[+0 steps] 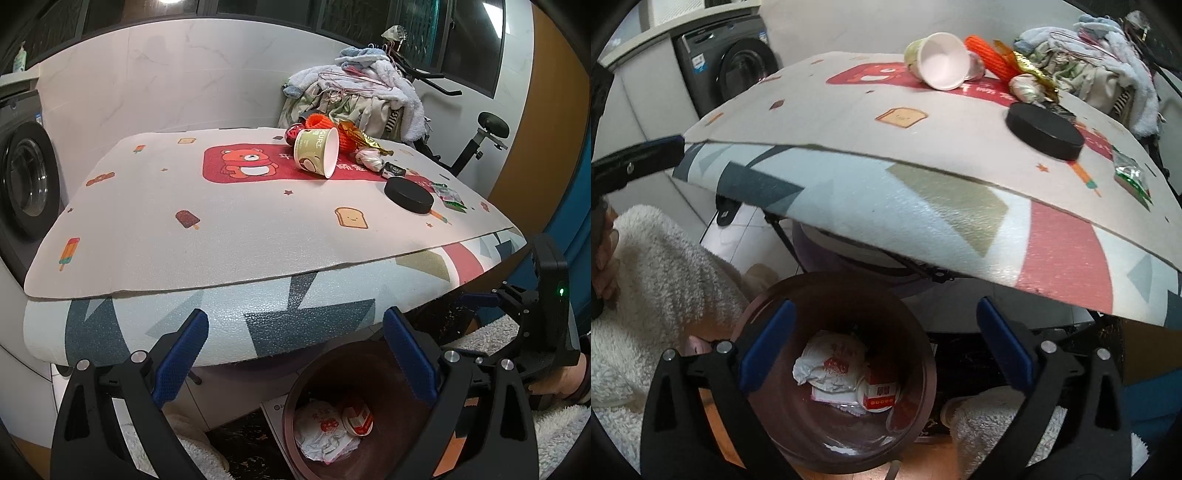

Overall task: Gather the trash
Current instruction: 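Move the right gripper to the green candy wrapper and grasp it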

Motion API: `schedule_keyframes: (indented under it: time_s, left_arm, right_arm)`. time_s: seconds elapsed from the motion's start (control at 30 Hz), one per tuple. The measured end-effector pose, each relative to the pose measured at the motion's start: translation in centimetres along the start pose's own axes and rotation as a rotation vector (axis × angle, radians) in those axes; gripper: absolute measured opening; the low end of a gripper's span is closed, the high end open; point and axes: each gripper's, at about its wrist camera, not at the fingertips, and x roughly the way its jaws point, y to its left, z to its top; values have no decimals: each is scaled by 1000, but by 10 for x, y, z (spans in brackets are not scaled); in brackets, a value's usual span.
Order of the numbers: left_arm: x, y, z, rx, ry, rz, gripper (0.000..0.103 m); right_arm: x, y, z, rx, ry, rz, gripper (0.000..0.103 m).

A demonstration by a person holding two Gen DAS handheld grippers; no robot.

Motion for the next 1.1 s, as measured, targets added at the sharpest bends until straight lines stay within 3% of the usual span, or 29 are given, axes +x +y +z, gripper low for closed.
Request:
schedule_keyframes:
  time_s: [0.23, 0.43, 0.77, 0.93, 1.1]
  left_arm:
    - [0, -1, 0, 2, 0, 1, 93]
    - [-3, 3, 6, -11, -9, 6, 93]
    - [7, 15, 50, -47, -18, -12, 93]
    - [21, 21, 77, -57, -22, -6, 93]
    - [37, 18, 100, -18, -24, -5, 93]
  right_arm:
    - [-5, -7, 2, 29, -23, -9, 97]
    - [-31, -30, 18, 83, -95, -45, 97]
    - [-62, -164, 73, 304, -194, -191, 96]
    - [-49, -237, 90, 441, -176, -256, 76]
    - [-21, -275, 102, 497, -115, -296, 72]
